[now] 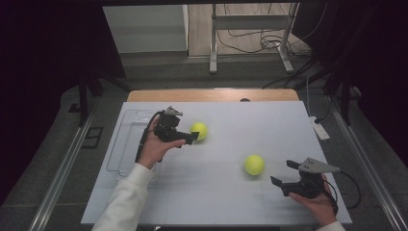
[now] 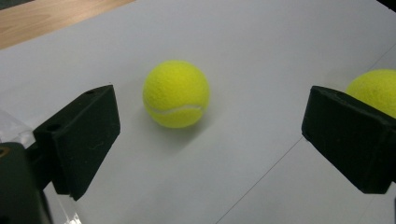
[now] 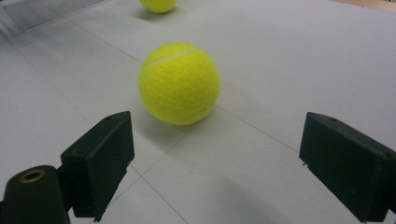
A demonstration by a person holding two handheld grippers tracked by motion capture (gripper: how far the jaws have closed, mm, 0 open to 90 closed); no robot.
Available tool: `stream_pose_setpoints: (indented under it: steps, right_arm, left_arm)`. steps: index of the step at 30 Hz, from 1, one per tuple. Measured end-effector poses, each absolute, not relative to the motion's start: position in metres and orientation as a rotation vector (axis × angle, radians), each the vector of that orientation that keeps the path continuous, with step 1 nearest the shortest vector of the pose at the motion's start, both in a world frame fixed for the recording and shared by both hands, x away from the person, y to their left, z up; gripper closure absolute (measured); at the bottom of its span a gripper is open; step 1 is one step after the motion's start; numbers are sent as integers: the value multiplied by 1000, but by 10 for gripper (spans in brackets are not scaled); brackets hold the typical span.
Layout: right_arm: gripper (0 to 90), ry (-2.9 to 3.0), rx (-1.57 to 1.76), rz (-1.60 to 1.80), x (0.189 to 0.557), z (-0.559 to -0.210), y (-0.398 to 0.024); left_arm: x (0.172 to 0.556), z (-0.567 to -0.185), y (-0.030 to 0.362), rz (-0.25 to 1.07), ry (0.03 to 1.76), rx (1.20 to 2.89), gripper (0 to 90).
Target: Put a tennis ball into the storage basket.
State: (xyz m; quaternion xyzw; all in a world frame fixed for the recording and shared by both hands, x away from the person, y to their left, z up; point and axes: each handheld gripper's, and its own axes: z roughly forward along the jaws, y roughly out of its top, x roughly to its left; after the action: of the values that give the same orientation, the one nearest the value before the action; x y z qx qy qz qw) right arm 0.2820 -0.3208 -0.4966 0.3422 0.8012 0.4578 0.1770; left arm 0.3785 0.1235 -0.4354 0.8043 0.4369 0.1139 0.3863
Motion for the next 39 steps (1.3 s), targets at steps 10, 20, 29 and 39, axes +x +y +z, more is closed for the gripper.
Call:
stream_pose_setpoints:
  steps: [10,20,29,39]
  right_arm:
    - [105,2262,976,1295,282,-496,-321]
    - [105,2264,975,1294,282,-496,-321]
    - [105,2267,975,1293,282,-497,-321]
    - [105,2268,976,1293,282,-497,-321]
  left_arm:
    - [390,-437,120,295,1141,2064,47]
    - [400,-440,118,299,1168,2080,44]
    - [407,-441,117,290,1185,2075,46]
    - [415,-441,114,279,1183,2078,45]
